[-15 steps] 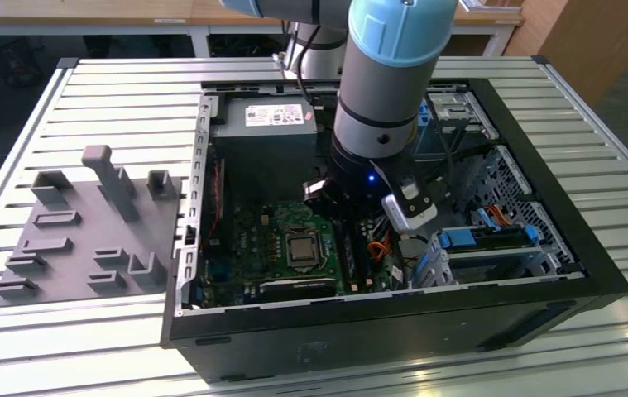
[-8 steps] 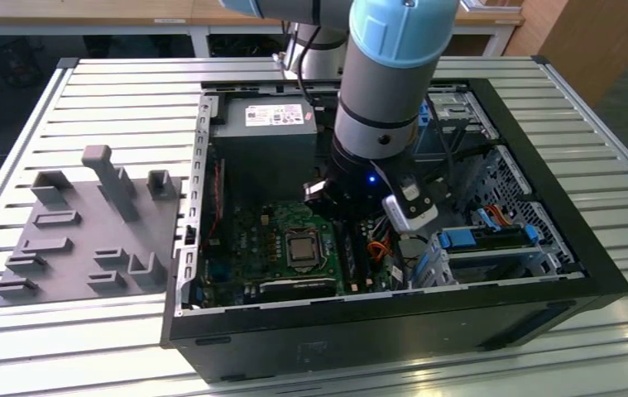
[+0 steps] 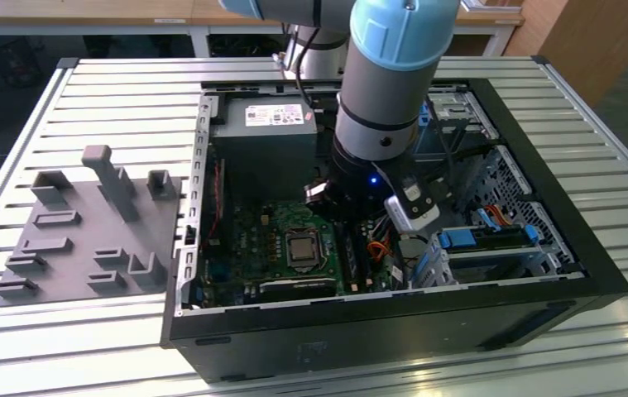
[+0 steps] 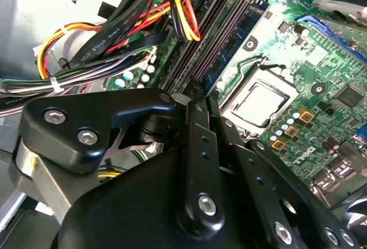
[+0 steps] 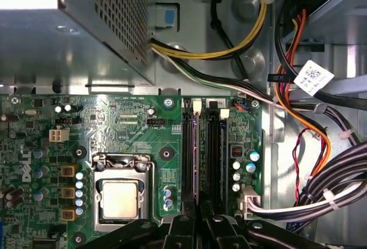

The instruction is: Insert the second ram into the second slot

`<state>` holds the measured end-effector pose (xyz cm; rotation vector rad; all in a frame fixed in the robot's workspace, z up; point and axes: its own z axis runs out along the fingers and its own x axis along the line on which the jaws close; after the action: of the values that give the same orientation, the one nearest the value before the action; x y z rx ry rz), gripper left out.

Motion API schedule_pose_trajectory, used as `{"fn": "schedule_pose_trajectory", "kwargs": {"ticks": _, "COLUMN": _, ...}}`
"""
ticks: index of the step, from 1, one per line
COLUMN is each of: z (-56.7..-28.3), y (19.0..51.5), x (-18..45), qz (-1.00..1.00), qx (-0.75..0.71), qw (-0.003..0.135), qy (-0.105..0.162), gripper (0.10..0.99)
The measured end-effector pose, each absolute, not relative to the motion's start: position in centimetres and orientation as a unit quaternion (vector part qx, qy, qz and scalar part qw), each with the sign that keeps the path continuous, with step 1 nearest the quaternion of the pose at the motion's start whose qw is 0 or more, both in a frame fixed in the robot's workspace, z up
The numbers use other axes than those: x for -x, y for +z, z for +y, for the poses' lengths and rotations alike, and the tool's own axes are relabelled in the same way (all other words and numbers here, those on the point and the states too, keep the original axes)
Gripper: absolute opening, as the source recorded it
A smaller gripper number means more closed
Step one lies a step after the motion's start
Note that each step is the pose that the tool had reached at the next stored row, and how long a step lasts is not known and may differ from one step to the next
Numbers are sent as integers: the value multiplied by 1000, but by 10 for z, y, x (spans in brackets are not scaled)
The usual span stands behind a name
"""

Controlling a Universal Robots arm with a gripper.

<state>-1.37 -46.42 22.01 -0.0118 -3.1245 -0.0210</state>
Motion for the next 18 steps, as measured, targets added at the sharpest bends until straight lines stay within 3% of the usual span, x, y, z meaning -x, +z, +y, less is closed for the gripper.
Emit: {"fn": "schedule_pose_trajectory", "kwargs": {"ticks": 18, "z": -465, "y": 213, "x": 13, "qz": -1000, "qx": 4, "qw": 9, "qy": -6, "gripper": 141}}
